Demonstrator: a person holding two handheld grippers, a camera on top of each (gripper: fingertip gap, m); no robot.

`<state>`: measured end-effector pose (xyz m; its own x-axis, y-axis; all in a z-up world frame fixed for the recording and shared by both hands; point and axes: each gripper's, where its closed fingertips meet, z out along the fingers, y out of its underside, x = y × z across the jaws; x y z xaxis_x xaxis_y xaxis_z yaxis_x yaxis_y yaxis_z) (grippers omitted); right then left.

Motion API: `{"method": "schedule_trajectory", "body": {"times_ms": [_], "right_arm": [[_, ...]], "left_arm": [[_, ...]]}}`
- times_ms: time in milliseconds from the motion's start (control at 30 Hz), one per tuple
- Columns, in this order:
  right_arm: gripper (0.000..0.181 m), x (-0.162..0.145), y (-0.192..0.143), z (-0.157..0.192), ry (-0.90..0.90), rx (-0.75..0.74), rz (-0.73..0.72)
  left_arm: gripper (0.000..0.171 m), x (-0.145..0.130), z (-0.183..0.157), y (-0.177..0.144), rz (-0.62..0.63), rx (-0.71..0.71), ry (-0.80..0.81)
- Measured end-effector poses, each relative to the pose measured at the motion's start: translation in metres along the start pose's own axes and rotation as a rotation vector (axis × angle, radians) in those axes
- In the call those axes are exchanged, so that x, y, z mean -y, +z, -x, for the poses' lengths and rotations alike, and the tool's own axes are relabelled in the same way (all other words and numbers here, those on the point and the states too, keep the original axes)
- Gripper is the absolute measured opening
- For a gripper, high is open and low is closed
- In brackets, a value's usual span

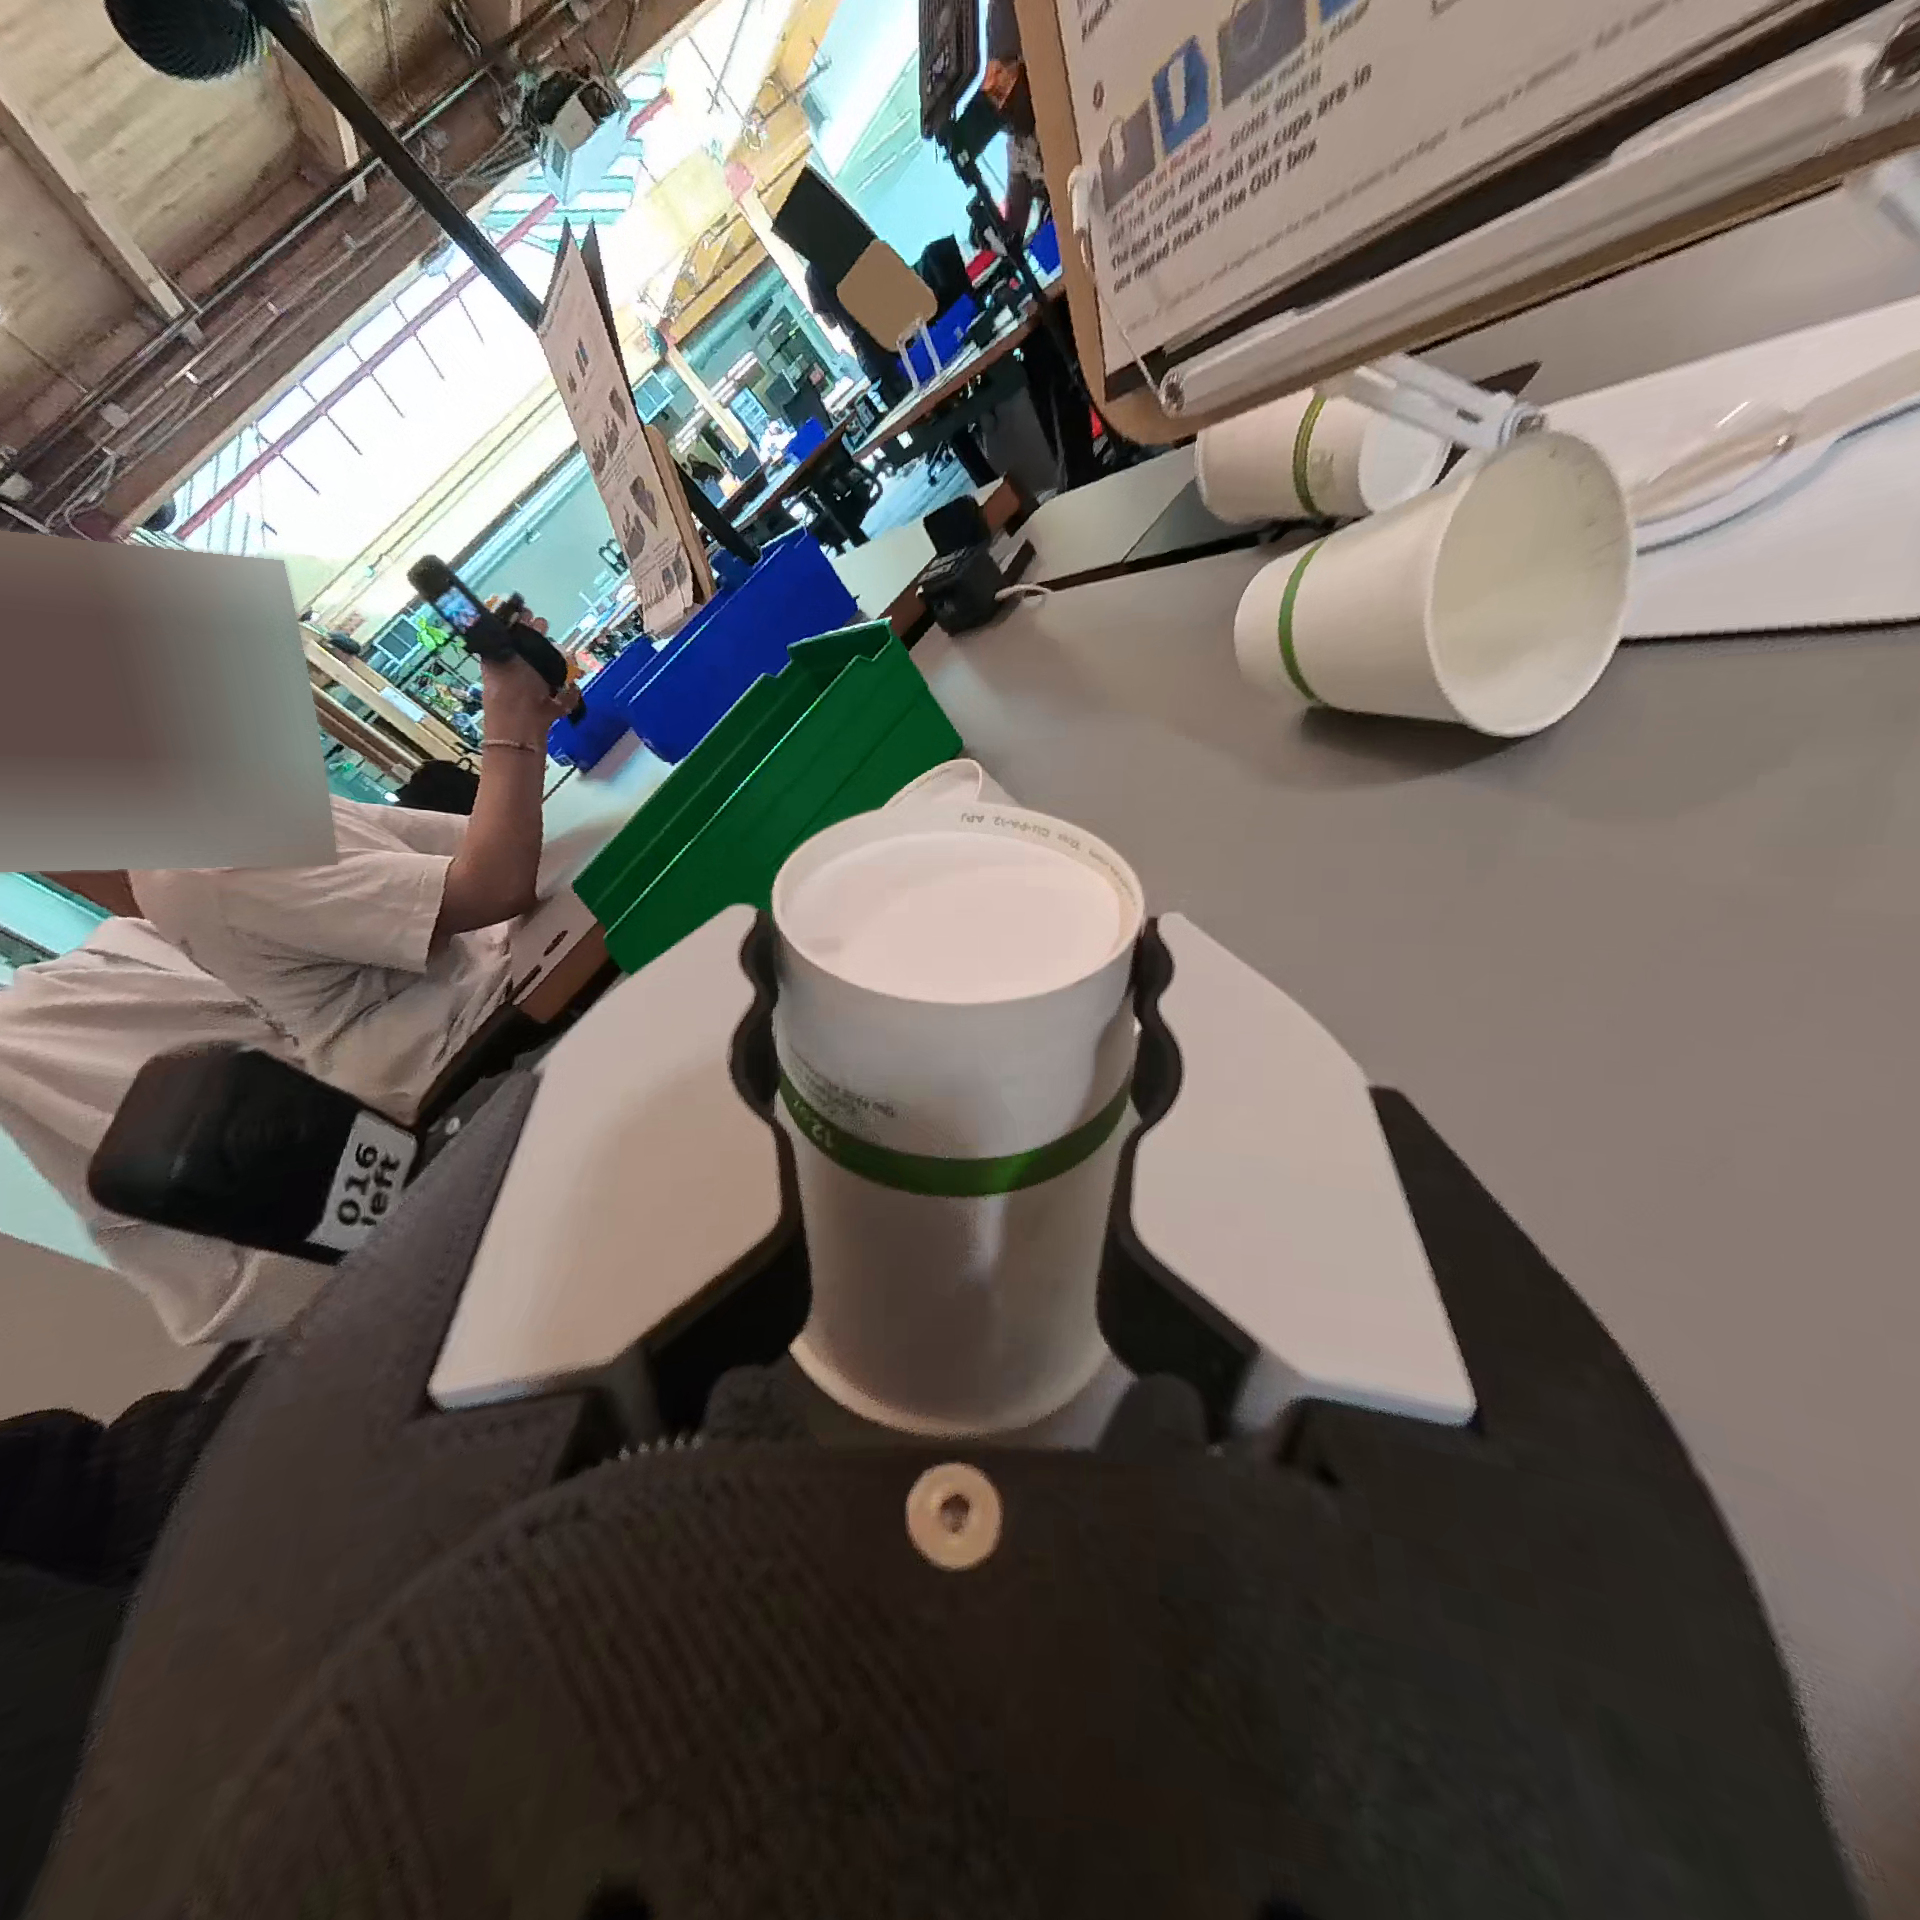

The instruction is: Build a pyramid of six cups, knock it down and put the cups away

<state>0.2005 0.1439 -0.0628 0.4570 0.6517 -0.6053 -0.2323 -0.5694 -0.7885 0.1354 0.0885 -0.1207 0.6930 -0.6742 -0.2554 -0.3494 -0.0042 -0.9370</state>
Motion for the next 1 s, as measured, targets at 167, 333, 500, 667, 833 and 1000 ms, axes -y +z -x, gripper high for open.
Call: {"method": "schedule_trajectory", "body": {"times_ms": [167, 333, 500, 667, 833, 1000], "right_arm": [[0.068, -0.007, 0.003, 0.006, 0.142, 0.076, 0.030], [0.068, -0.008, 0.002, 0.004, 0.207, 0.095, 0.035], [0.078, 0.002, -0.005, 0.003, 0.193, 0.124, 0.004], [0.082, 0.018, -0.022, 0.001, 0.079, 0.114, -0.048], [0.094, 0.014, -0.043, 0.017, -0.456, 0.046, -0.003], [0.092, -0.032, -0.037, 0.018, -1.240, -0.160, 0.190]], "left_arm": [[0.035, 0.001, -0.013, 0.000, -0.007, -0.006, 0.129], [0.018, 0.009, -0.013, -0.002, -0.050, 0.050, 0.195], [0.005, 0.021, -0.011, -0.005, -0.089, 0.010, 0.056], [0.005, 0.021, 0.000, -0.006, -0.069, -0.027, -0.204], [0.005, 0.007, 0.017, -0.008, -0.014, -0.099, -0.530], [0.004, 0.000, 0.012, -0.010, 0.035, -0.234, -0.655]]}}
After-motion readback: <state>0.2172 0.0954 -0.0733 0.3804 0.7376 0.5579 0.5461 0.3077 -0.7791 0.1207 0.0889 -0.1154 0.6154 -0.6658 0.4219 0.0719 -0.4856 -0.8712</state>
